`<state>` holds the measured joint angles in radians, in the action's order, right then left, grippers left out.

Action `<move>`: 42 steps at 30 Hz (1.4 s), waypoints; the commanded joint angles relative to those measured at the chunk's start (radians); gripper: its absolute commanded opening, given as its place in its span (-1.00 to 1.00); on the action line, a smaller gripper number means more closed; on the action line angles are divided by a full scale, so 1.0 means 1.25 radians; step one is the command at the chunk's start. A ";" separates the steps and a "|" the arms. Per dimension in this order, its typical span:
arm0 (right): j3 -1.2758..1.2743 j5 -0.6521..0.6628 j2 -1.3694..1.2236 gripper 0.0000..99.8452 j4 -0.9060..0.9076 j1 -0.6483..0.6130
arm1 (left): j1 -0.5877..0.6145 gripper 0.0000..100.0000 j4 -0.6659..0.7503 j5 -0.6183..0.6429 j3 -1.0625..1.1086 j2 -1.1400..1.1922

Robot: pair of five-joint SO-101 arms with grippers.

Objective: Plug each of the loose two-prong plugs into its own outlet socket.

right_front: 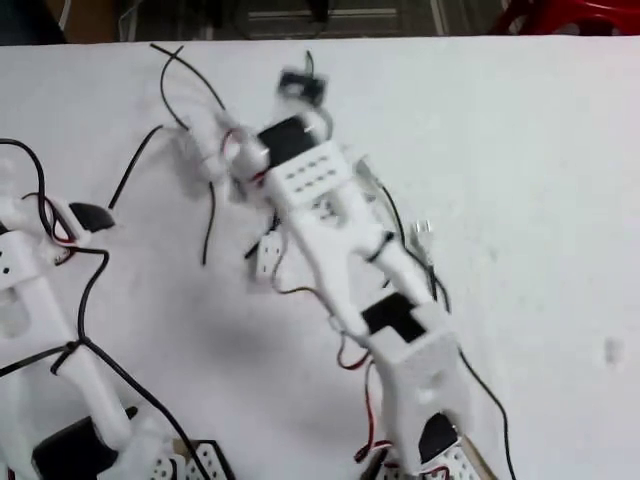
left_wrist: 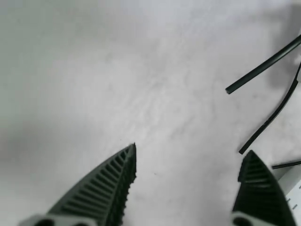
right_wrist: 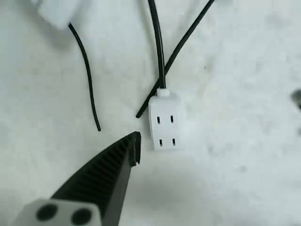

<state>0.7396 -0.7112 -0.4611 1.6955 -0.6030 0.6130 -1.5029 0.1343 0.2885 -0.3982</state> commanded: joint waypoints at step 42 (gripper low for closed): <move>-0.452 0.433 -0.122 -0.47 -0.301 0.495 | 0.002 -0.32 0.069 -0.029 0.061 -0.024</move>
<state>0.1672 -0.1726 -0.6022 1.3211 -0.0061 0.6145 -1.4308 0.0867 0.3682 -0.3982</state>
